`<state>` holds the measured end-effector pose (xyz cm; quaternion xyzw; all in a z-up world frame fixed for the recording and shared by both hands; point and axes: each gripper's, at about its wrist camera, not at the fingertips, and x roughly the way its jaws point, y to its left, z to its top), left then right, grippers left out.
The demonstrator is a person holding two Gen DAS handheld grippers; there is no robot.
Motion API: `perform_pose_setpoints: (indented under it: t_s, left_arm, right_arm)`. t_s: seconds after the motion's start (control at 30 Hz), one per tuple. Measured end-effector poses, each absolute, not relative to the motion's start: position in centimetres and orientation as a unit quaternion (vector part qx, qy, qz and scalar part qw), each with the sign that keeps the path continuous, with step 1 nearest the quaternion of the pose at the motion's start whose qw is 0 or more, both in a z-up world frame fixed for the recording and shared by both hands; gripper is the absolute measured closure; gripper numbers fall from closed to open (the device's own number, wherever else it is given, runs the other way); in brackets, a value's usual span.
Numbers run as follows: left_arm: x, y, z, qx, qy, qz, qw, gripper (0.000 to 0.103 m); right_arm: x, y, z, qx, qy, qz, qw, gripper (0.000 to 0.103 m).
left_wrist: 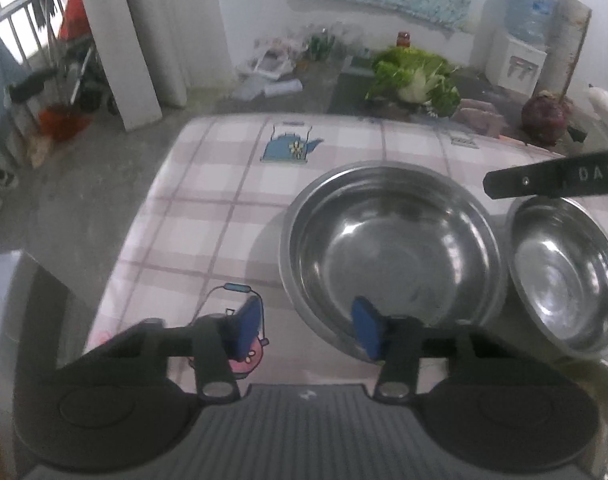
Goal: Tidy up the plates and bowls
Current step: 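Grasp a steel bowl rim with the left gripper while the right gripper grasps another steel bowl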
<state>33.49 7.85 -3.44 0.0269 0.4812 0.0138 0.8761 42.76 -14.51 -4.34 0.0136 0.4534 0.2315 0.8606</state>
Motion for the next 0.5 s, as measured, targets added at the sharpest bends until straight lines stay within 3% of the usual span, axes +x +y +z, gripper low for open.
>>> perform_pose_setpoints:
  t_s: [0.07, 0.17, 0.23, 0.5]
  left_arm:
    - [33.9, 7.9, -4.0, 0.020, 0.491, 0.012, 0.871, 0.069]
    - [34.2, 8.2, -4.7, 0.009, 0.500, 0.010, 0.866, 0.076]
    - [34.2, 8.3, -4.8, 0.008, 0.499, 0.007, 0.866, 0.080]
    - [33.9, 11.6, -4.8, -0.001, 0.505, 0.040, 0.862, 0.082]
  right_arm:
    - [43.5, -14.1, -5.0, 0.006, 0.459, 0.237, 0.856, 0.076]
    - [43.8, -13.5, -5.5, 0.007, 0.470, 0.249, 0.847, 0.088]
    - [43.9, -12.8, -5.8, -0.002, 0.474, 0.250, 0.844, 0.092]
    - [42.9, -11.0, -6.1, 0.016, 0.485, 0.284, 0.827, 0.094]
